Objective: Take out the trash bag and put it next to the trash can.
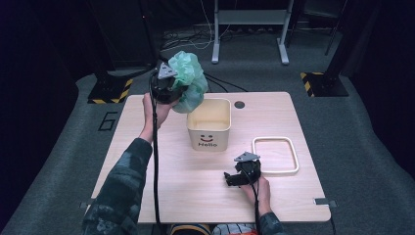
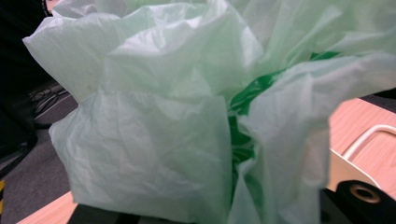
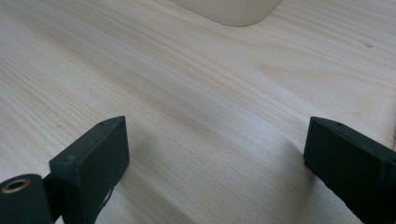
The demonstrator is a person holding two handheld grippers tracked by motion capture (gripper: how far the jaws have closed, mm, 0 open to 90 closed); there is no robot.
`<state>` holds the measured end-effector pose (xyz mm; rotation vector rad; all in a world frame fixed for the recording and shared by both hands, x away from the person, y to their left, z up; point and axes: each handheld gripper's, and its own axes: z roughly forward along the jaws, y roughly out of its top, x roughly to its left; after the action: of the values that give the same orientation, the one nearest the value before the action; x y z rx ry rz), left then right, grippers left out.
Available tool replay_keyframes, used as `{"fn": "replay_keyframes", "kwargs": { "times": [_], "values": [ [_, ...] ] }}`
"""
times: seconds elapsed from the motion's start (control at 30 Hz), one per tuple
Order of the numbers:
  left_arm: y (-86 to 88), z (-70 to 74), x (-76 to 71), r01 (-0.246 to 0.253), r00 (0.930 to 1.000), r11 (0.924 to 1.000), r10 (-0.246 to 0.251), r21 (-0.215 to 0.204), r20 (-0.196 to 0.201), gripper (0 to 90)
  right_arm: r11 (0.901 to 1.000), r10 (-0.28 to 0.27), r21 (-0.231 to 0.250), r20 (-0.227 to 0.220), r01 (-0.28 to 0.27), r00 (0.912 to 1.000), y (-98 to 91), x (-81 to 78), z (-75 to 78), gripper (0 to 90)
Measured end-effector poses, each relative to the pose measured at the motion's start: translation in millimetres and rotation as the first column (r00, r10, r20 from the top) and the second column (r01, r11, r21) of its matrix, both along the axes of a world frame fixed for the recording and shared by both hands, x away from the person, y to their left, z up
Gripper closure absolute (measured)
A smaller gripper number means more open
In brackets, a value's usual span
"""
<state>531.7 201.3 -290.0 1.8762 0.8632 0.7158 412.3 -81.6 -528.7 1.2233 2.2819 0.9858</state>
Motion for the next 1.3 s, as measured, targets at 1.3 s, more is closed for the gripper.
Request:
{"fn": "replay_keyframes", "kwargs": {
  "times": [1.3],
  "values": [
    [42.8, -16.9, 6.8, -0.136, 0.9903, 0.9898, 0.137, 0.042, -0.025, 82.5, 1.0000, -0.006, 0.004, 0.006, 0.006, 1.0000, -0.8, 0.1, 0.1, 7.7]
  ]
}}
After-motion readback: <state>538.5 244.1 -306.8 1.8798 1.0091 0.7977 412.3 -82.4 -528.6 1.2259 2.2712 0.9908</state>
